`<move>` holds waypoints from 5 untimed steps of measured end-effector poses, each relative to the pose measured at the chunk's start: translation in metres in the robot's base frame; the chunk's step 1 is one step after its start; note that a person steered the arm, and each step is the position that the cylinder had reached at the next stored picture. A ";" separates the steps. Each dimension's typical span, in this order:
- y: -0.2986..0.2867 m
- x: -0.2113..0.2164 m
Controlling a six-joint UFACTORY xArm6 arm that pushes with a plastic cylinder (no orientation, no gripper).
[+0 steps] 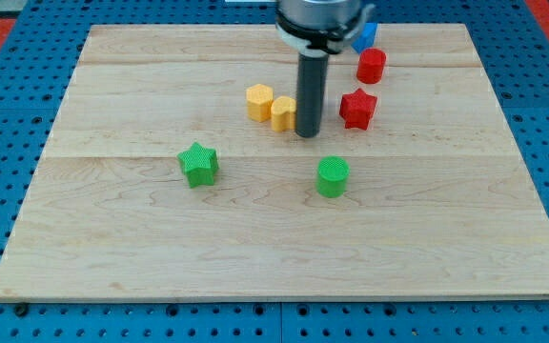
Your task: Separate the red star and yellow heart on the board
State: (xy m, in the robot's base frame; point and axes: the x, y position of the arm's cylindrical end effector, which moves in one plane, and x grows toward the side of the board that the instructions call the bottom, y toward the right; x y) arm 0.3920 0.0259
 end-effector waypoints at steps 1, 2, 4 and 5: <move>-0.032 -0.026; -0.040 -0.033; 0.026 -0.046; 0.003 -0.048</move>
